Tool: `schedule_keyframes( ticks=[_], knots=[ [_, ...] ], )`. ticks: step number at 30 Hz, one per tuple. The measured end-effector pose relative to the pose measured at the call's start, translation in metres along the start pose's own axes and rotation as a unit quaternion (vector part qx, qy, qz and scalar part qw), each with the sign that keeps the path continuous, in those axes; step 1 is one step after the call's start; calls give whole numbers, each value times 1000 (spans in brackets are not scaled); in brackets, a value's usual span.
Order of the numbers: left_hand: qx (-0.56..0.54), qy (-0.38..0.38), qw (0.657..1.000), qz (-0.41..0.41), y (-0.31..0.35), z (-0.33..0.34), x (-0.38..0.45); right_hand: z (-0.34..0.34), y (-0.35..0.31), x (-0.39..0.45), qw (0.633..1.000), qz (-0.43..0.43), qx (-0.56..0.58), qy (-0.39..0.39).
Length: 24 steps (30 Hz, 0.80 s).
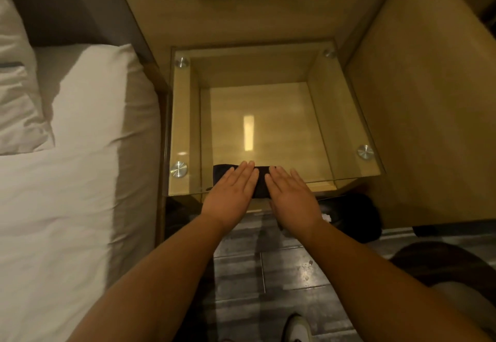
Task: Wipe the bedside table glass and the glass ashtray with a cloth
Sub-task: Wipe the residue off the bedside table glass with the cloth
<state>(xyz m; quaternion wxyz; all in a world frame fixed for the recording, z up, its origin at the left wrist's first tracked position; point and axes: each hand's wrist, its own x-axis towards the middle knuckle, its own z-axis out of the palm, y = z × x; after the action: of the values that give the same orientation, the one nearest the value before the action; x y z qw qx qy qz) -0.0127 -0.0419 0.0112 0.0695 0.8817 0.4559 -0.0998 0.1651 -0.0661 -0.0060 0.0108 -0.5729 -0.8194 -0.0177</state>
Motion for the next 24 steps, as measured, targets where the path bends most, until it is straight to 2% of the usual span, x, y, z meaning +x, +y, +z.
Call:
schedule_keyframes(
  ticks=[6,12,14,17,24],
  knots=[
    [2,-39,999,-19,4,-5,-27,-11,-9,-6,998,-34,55,-17],
    [-52,-99,992,-56,20,-16,-99,-27,-49,-53,976,-38,160,-142],
    [-64,-117,990,-54,32,-22,-121,-33,-60,-73,970,-29,183,-157],
    [-70,-128,988,-46,45,-30,-135,-50,-62,-98,966,0,215,-142],
    [-61,-119,990,55,109,-93,-126,-117,-27,-184,944,165,258,-125]
  ],
)
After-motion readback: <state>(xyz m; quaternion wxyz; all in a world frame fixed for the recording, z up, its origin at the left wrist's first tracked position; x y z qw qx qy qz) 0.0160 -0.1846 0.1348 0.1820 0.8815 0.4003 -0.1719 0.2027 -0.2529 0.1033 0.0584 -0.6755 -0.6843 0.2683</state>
